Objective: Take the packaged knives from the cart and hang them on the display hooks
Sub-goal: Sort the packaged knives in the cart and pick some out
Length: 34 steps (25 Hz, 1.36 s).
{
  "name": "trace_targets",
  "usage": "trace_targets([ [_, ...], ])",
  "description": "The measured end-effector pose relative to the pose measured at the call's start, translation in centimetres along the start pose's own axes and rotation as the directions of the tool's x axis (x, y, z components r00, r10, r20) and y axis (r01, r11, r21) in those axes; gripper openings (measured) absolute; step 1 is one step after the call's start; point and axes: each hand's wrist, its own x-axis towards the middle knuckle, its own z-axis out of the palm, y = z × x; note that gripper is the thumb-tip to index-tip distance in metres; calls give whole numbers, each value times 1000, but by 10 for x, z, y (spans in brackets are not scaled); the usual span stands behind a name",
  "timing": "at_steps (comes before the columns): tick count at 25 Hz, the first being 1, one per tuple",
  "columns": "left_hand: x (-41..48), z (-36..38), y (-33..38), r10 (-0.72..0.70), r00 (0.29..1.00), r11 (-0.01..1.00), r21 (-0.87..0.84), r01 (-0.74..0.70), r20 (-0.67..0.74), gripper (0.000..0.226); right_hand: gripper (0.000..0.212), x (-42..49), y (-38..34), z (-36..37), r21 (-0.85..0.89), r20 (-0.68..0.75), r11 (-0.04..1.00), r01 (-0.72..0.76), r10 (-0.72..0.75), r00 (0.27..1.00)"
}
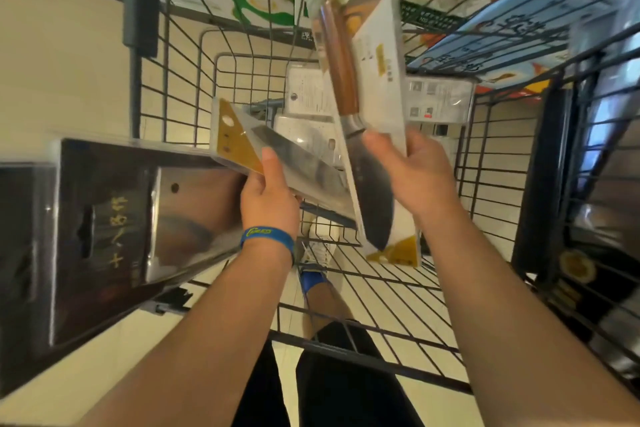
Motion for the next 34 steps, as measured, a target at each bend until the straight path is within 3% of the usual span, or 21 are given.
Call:
trace_targets([
  [2,-1,1,1,-22,998,999,-38,24,57,34,37,3,-2,-6,52,3,999,-4,4,1000],
  [7,-4,-4,5,30,992,997,-79,-21,124,31,73,17,11,-4,-87,-28,996,-34,31,999],
  [9,-3,-3,8,53,992,994,-102,-41,117,32,67,15,14,-9,-23,-23,1000,-12,11,1000],
  [13,4,7,17,-72,995,972,-221,84,62,46,23,22,7,-19,127,21,990,63,-66,998],
  [14,5,10,20,-87,994,964,-245,102,71,49,21,23,4,-21,138,25,989,61,-65,998],
  [18,6,24,27,-55,985,974,-208,88,162,57,49,18,-7,-8,54,-56,984,167,-164,985],
  [21,5,31,35,-70,967,968,-216,125,246,69,42,19,-18,2,-87,-110,963,256,-264,958],
  [25,-2,37,41,0,956,986,-161,50,293,61,34,18,-20,0,49,-125,980,191,-184,975],
  [29,-5,28,38,-33,982,980,-189,69,186,53,27,3,-13,-21,181,-335,970,161,-93,938],
  [32,-10,12,35,120,970,990,-100,-101,212,41,16,-10,-13,-38,284,-412,953,109,18,911],
  [34,-18,3,33,189,954,982,-57,-180,233,37,13,-18,-21,-42,232,-474,967,106,17,881],
])
